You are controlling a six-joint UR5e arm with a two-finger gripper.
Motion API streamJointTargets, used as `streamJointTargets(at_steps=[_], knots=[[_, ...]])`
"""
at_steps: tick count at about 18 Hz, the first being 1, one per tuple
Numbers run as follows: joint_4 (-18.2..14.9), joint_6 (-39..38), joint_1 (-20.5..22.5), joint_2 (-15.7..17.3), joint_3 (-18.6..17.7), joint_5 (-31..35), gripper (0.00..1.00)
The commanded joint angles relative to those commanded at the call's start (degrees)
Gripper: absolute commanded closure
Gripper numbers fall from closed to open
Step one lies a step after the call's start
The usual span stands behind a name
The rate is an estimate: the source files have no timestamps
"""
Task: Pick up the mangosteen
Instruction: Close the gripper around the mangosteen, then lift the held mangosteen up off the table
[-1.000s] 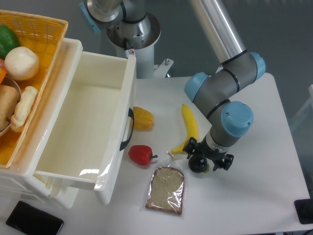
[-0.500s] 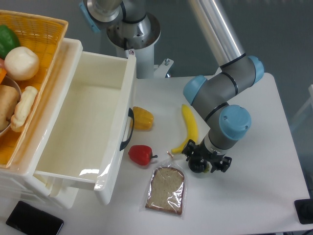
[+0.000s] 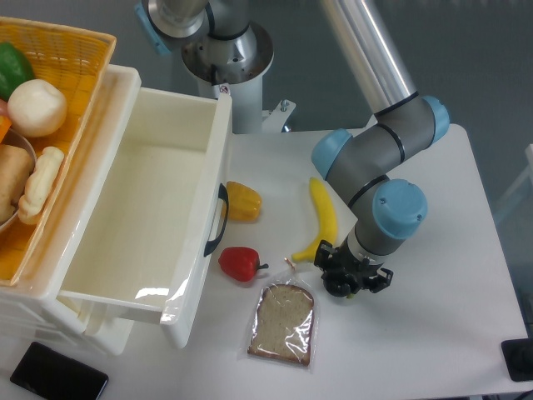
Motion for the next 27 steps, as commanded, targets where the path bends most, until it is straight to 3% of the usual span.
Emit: streamJointTargets(at_steps=[8,10,12,13,15,23,27], knots=[[0.0,0.9,0.8,0.7,3.4,-0.1,0.65],[-0.1,3.3,2.5,1.8,3.8,-0.3,0.72],[-0.3,5.2,3.0,2.9,3.9,-0.4,0.86],[-0.3,6.7,3.1,3.0,4.2,0.0,0.87],[-0.2,10.5,3.0,2.9,5.1,0.1,0.89],[-0.8,14.3,4.4,5.1,6.1,0.9,0.88],[-3.9,19.5,5.6,8.4,5.6,3.6,0.87]])
